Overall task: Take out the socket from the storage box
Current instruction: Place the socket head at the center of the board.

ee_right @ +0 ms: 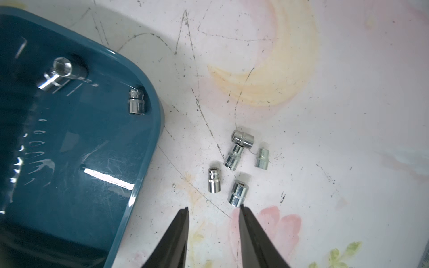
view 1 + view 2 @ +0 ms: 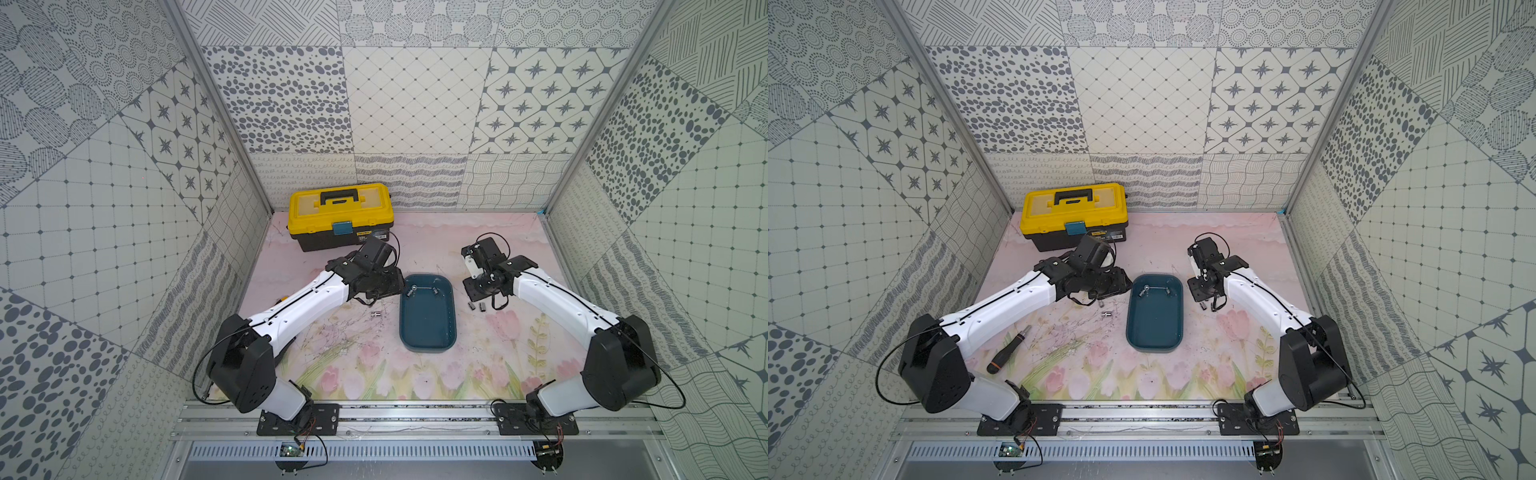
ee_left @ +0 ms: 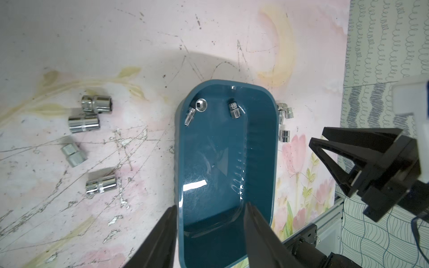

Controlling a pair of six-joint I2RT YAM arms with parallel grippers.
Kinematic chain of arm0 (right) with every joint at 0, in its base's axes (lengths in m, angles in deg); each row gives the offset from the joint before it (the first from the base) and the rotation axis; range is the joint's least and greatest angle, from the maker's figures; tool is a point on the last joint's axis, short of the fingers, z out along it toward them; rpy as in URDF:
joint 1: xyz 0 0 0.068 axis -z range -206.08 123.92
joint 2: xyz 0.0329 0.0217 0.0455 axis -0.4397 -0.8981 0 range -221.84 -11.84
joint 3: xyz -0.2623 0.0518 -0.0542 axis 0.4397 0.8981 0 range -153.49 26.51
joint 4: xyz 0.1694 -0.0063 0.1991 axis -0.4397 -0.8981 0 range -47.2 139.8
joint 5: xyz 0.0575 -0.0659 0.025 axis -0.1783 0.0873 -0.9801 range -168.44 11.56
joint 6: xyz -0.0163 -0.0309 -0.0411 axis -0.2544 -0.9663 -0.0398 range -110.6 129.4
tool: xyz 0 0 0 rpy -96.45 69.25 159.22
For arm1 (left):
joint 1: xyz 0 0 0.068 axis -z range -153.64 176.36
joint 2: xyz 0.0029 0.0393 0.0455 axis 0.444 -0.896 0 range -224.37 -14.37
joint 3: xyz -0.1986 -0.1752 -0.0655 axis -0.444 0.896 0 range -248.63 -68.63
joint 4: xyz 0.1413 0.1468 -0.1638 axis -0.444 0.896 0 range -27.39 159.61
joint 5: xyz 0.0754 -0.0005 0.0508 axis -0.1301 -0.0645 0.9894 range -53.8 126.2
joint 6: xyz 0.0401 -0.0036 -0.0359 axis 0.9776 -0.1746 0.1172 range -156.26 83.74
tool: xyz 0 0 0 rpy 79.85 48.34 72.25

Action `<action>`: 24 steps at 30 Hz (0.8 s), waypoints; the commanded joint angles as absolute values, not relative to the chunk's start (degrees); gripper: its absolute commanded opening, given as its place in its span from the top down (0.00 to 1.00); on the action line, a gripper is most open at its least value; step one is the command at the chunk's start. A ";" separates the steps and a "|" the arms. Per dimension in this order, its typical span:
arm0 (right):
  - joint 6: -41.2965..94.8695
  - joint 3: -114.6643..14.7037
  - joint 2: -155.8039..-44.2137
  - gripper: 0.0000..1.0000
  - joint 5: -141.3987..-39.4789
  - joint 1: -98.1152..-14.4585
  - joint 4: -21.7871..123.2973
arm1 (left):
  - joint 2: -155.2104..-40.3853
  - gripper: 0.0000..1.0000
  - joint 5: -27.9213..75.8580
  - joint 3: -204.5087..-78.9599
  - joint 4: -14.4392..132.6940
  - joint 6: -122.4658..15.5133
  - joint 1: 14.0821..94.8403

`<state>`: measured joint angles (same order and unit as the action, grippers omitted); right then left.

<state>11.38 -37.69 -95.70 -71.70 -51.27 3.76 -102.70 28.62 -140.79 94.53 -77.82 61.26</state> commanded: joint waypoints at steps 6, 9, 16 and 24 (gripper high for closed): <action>17.48 -36.97 -89.33 0.56 -77.15 -50.96 3.71 | -112.93 0.49 38.28 -152.59 94.89 -73.87 69.27; 19.28 -35.73 -88.51 0.55 -78.12 -50.40 4.48 | -116.63 0.50 40.14 -154.99 94.19 -74.38 71.14; 21.61 -33.12 -88.07 0.55 -80.63 -47.73 6.03 | -125.44 0.51 44.26 -158.95 92.20 -78.12 73.98; 21.99 -30.82 -86.86 0.55 -82.69 -45.69 7.09 | -133.61 0.52 48.42 -161.68 90.04 -81.87 75.23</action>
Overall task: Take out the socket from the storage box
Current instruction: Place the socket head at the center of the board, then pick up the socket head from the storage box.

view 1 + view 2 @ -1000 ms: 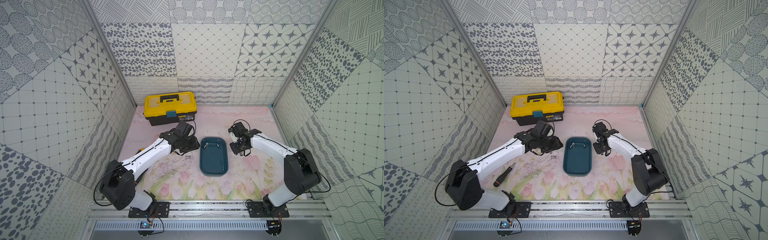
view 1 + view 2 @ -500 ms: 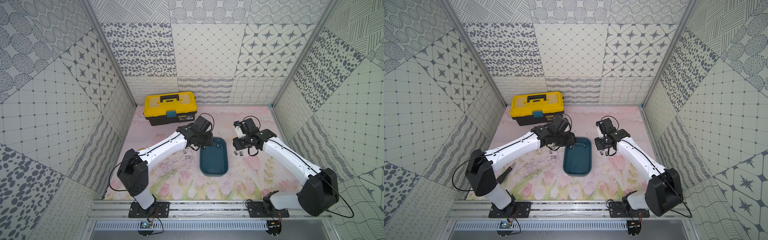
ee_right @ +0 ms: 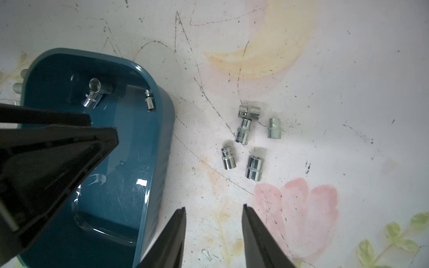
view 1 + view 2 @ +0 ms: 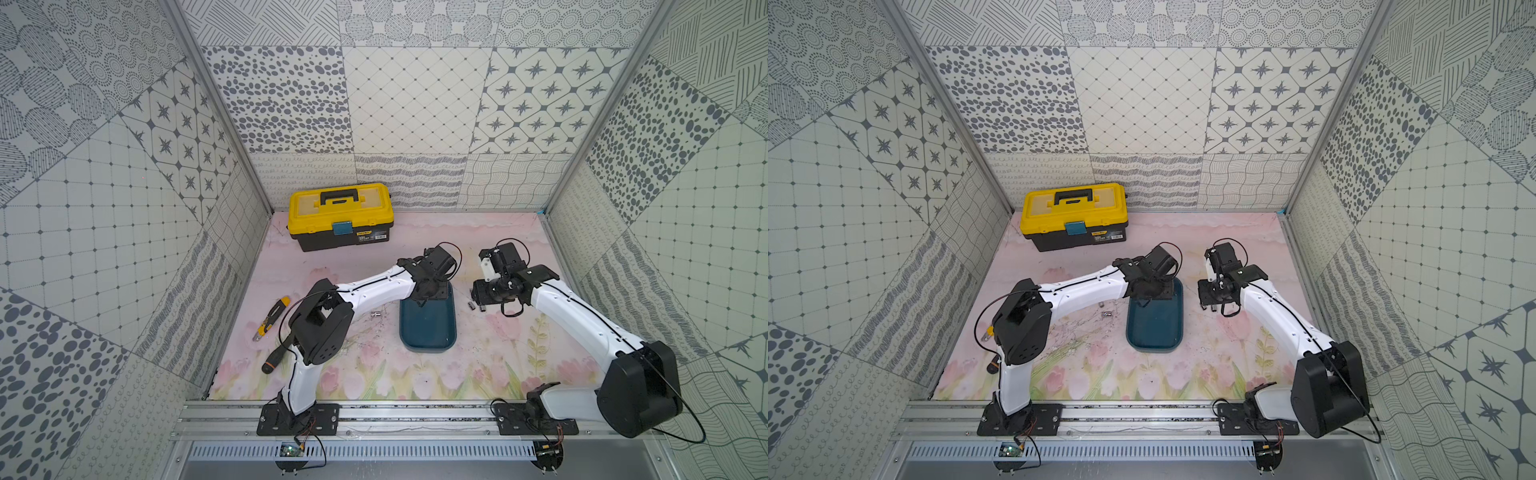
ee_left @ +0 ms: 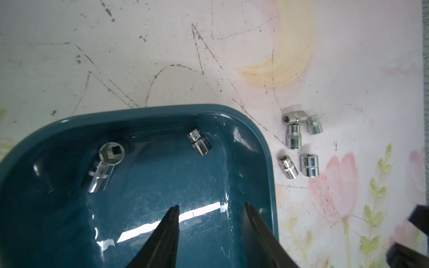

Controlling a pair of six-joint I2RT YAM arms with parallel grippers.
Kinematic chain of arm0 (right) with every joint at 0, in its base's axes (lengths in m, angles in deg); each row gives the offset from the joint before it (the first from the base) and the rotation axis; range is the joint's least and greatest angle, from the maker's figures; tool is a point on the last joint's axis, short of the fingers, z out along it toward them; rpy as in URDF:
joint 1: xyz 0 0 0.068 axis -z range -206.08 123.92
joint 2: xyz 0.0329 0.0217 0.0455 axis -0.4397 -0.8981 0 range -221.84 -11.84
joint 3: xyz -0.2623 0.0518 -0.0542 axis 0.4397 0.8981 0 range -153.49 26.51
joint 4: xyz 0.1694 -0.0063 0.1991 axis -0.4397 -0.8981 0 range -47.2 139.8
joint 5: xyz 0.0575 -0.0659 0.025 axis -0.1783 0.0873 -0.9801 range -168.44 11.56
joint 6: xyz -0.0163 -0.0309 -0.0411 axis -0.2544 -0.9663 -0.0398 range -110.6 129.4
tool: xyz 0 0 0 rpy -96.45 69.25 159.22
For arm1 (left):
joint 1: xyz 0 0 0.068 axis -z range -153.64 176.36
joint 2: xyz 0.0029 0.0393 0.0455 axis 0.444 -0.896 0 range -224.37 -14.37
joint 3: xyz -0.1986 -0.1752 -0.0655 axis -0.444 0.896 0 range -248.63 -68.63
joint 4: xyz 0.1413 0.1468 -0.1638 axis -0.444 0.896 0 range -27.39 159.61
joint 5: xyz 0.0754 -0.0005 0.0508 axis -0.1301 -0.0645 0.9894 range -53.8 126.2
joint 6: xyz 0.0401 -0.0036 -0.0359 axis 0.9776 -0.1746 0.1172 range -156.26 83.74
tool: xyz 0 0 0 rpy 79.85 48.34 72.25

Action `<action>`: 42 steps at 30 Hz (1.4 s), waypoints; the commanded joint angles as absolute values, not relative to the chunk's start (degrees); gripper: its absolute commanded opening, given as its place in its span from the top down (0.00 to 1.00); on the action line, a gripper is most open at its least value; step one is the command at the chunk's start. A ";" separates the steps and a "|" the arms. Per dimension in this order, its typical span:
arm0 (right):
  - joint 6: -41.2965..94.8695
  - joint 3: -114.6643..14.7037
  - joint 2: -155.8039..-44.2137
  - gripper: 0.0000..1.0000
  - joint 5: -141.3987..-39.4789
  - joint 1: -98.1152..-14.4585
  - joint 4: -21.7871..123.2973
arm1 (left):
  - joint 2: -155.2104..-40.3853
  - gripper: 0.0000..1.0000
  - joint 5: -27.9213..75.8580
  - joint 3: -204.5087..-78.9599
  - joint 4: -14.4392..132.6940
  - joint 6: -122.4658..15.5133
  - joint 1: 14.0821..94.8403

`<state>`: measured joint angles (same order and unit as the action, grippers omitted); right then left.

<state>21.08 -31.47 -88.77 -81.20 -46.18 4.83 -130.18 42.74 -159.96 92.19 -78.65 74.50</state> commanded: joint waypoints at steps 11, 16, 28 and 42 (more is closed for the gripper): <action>21.91 -29.49 -86.52 0.55 -83.77 -44.76 7.73 | -139.59 0.52 54.09 -164.37 89.33 -84.72 75.34; 22.15 -29.01 -86.56 0.55 -84.23 -44.72 8.23 | -141.32 0.52 54.74 -165.48 88.97 -84.75 75.32; 22.29 -28.42 -86.23 0.55 -84.63 -44.46 8.58 | -142.94 0.52 54.82 -165.41 86.17 -85.41 75.32; 22.32 -27.76 -85.94 0.55 -84.71 -44.37 8.76 | -143.00 0.62 56.73 -164.49 86.46 -85.10 75.34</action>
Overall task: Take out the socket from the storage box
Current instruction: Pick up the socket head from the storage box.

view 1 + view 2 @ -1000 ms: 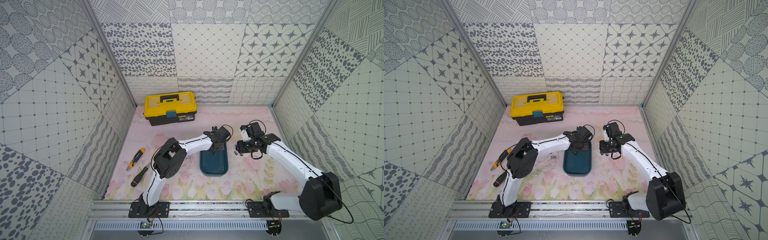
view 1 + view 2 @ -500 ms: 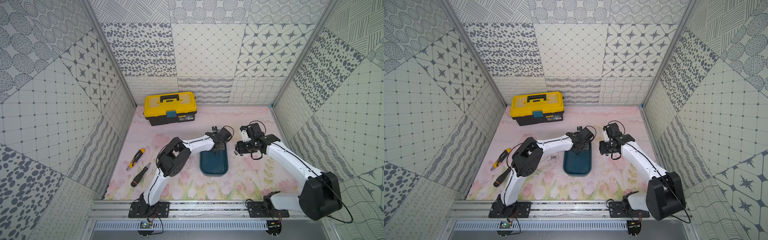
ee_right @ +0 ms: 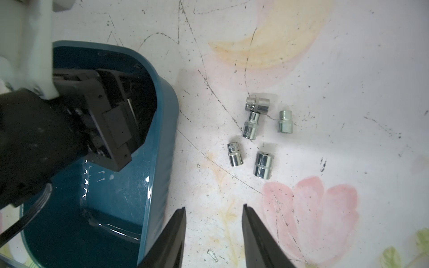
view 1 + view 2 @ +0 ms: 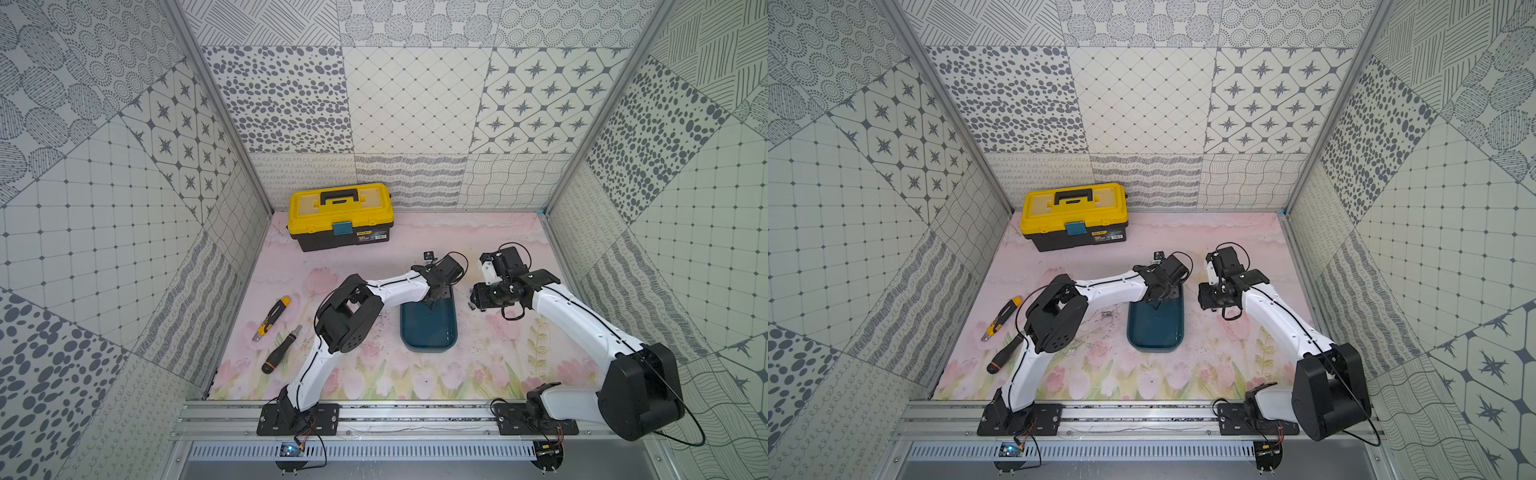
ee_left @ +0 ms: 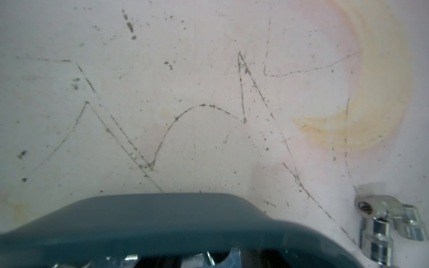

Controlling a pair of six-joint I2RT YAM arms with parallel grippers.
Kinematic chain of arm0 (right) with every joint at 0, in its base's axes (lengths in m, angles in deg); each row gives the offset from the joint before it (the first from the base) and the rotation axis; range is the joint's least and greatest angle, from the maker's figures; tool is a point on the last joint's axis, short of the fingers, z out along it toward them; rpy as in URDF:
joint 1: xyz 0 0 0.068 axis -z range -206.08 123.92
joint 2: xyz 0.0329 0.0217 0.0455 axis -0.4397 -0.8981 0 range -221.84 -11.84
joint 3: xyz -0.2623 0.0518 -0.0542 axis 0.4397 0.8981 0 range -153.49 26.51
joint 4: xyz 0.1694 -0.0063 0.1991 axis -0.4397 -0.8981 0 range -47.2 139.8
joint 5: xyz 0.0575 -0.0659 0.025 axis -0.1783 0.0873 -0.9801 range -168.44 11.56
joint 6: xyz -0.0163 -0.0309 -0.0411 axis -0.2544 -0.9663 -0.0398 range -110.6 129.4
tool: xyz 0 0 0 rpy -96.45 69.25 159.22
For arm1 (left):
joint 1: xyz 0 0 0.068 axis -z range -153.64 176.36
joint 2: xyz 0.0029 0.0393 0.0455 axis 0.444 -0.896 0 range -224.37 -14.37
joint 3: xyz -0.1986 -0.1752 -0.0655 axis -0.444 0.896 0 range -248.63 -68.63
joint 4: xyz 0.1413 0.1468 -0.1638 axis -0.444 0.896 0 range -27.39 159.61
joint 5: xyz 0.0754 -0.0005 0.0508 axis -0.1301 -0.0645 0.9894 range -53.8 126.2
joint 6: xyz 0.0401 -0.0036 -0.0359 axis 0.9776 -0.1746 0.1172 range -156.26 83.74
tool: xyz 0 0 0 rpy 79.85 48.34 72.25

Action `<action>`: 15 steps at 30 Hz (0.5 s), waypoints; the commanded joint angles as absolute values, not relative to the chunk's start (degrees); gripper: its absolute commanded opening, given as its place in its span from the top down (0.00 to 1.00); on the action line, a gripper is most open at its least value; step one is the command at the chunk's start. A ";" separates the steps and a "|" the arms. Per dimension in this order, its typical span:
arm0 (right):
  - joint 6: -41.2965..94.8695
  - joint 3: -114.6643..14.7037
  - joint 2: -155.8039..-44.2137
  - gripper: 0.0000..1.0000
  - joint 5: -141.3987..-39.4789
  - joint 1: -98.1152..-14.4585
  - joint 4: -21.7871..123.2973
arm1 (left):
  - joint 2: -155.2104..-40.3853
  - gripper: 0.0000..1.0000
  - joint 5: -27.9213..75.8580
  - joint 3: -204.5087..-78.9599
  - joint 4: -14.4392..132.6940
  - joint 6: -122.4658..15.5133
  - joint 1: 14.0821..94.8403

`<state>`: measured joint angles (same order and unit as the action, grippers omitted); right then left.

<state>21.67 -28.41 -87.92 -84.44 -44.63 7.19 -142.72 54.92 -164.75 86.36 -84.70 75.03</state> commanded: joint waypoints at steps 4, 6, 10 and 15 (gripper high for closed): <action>22.33 -27.74 -85.94 0.56 -84.84 -44.23 8.76 | -142.81 0.70 56.11 -164.17 86.19 -84.44 75.32; 22.33 -27.69 -85.93 0.56 -84.78 -44.23 8.76 | -142.69 0.74 55.80 -163.74 85.83 -84.18 75.32; 22.32 -27.63 -85.84 0.56 -84.72 -44.18 8.76 | -141.93 0.80 54.89 -163.10 85.68 -83.64 75.36; 22.34 -27.50 -85.92 0.56 -84.80 -44.10 8.87 | -139.18 0.82 54.22 -160.96 84.73 -83.08 75.32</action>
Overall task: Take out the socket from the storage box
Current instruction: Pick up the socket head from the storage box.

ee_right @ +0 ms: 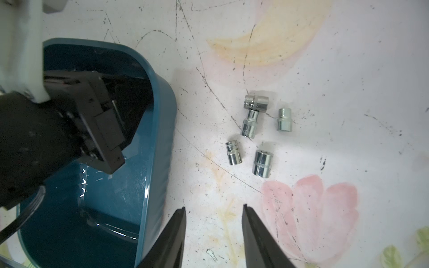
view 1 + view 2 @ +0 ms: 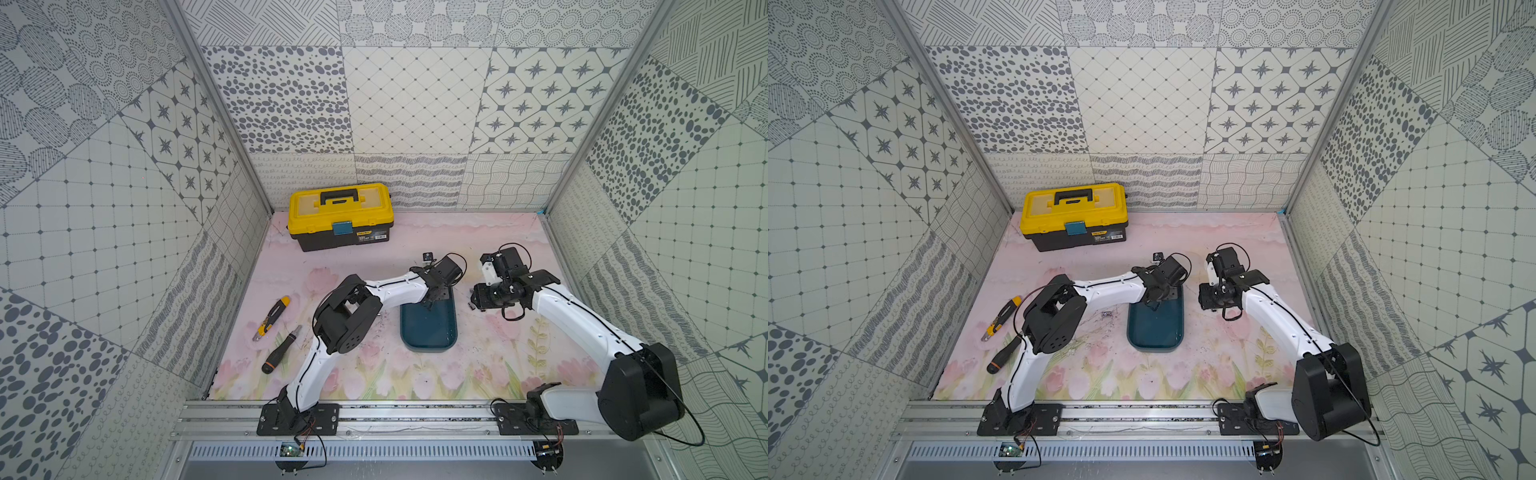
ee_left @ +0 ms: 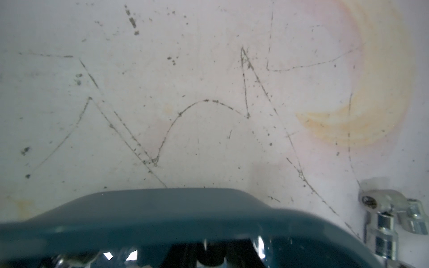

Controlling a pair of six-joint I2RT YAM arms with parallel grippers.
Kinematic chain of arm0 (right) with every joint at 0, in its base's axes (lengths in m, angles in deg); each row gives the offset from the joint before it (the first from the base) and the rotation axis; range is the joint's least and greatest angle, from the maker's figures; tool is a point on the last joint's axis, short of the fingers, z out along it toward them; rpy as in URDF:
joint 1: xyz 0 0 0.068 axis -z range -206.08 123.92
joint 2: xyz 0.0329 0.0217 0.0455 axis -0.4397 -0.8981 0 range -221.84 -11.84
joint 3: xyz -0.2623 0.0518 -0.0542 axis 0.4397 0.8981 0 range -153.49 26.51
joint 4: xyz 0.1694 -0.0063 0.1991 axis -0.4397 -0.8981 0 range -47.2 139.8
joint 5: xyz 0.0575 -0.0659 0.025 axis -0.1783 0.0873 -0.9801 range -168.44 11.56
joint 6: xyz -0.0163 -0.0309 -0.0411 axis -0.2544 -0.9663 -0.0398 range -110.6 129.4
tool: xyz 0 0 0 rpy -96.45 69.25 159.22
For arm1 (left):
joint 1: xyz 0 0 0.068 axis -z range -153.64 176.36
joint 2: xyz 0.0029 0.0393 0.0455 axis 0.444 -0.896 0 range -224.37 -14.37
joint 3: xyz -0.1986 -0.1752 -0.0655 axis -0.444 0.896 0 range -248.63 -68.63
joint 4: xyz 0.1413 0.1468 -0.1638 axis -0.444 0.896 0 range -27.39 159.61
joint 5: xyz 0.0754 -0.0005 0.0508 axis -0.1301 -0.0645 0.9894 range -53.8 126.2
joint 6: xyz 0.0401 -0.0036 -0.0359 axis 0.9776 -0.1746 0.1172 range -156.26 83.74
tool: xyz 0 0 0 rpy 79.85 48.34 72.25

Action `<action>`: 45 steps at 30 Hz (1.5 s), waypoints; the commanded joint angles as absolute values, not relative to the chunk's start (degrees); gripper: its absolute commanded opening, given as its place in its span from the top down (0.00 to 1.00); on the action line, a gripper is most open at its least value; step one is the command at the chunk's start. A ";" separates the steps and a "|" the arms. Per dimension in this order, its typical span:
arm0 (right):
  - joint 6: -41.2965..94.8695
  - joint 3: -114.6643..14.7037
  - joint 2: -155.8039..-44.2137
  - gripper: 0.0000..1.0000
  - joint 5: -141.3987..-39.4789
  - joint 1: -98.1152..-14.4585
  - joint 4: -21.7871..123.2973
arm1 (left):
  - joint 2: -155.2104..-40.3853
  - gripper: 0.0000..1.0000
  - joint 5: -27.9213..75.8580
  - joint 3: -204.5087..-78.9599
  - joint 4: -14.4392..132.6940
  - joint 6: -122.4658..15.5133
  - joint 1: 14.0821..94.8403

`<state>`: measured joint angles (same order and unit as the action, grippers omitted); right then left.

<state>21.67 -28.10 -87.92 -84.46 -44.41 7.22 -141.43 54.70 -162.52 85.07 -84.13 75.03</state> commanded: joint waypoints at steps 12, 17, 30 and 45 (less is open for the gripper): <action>22.43 -27.34 -85.67 0.56 -85.20 -44.01 8.98 | -128.65 0.83 52.19 -154.62 85.57 -81.33 75.23; 22.47 -27.28 -85.66 0.56 -85.62 -44.01 9.10 | -120.66 0.83 52.72 -148.97 86.89 -80.97 74.38; 23.56 -27.59 -84.60 0.56 -89.82 -43.96 11.29 | -101.84 0.81 51.08 -132.07 88.96 -82.97 64.12; 24.17 -28.24 -85.23 0.55 -90.65 -44.01 11.34 | -109.49 0.82 48.28 -125.14 81.84 -84.55 60.26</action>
<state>23.84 -27.84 -85.56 -90.03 -44.06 9.97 -106.99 49.89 -125.86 85.55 -83.39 60.71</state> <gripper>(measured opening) 0.448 0.214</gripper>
